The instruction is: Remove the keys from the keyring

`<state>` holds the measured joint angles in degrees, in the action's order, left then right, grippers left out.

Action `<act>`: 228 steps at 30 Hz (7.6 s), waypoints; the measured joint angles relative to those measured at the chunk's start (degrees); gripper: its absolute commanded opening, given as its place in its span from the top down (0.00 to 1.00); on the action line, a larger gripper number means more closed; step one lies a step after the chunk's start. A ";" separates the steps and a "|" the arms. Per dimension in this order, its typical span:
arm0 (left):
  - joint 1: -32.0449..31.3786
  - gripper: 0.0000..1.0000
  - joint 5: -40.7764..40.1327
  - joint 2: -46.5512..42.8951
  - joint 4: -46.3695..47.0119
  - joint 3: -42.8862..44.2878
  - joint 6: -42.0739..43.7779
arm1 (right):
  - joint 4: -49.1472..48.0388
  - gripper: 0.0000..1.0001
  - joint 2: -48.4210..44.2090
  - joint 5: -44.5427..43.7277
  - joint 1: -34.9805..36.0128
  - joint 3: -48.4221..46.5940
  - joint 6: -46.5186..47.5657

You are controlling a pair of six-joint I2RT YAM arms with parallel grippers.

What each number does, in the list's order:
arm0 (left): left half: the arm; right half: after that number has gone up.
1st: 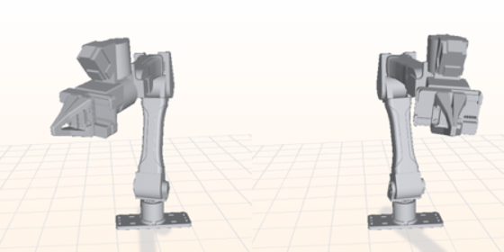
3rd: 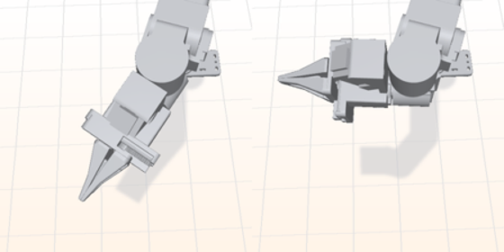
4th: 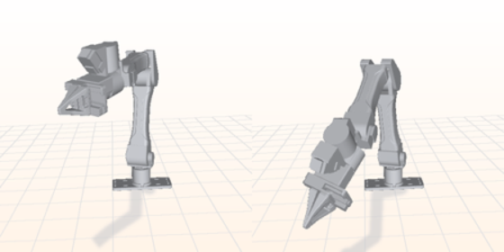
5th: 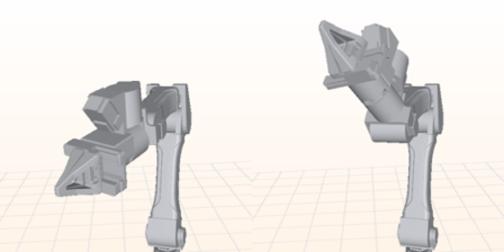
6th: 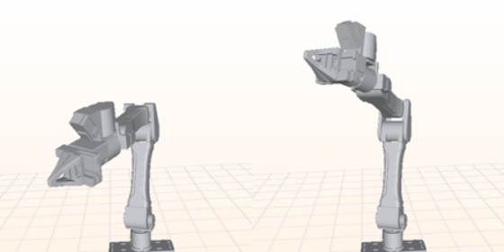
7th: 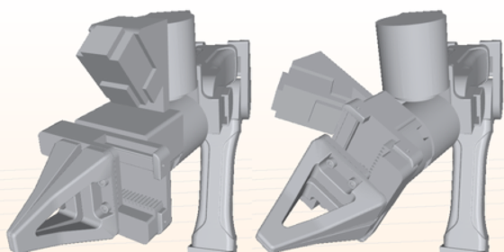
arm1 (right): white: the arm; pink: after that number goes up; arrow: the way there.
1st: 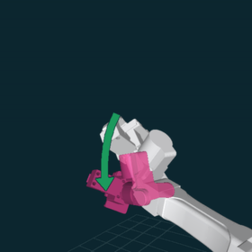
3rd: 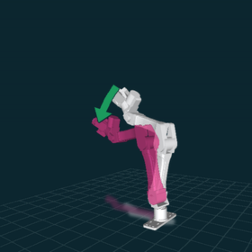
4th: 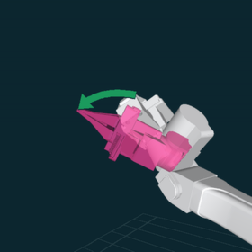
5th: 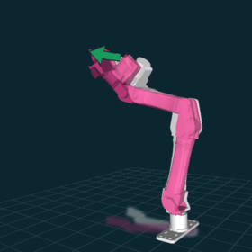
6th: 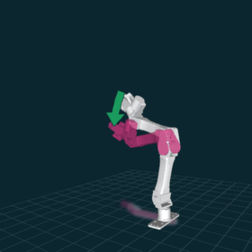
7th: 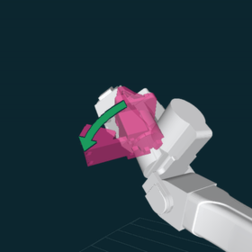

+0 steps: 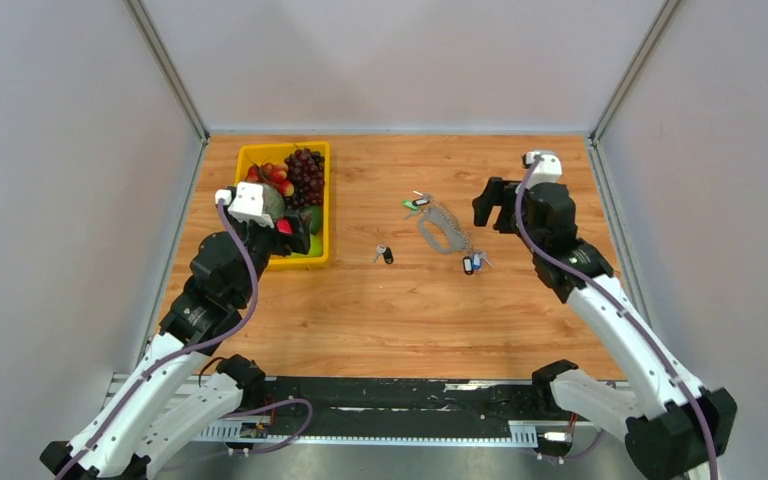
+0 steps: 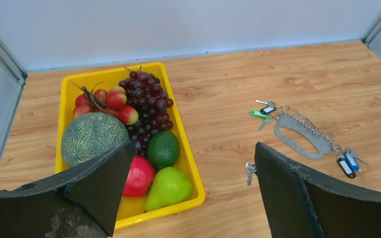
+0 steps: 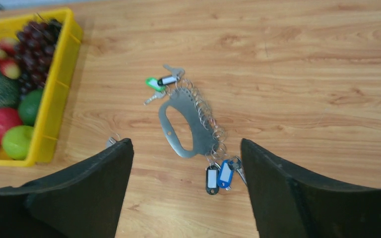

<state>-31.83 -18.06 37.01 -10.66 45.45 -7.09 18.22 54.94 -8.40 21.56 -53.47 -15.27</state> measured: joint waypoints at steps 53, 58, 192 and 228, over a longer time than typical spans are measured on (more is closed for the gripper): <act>0.00 0.00 4.68 2.60 -0.17 -1.92 1.25 | -8.15 1.00 65.51 8.74 -0.15 -29.92 4.02; 0.00 0.00 5.18 2.60 -0.17 -1.92 1.25 | -8.68 1.00 55.67 16.33 -0.11 -19.85 5.35; 0.00 0.34 48.04 -2.99 22.91 -13.16 4.81 | 0.79 1.00 5.55 41.62 20.48 -10.43 25.51; 0.00 1.00 48.00 -2.16 20.26 -13.14 7.48 | 0.35 0.54 2.49 37.55 20.76 -5.25 27.04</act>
<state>-31.83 29.93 34.85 9.61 32.32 0.38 18.57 57.43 29.15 42.33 -58.72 11.77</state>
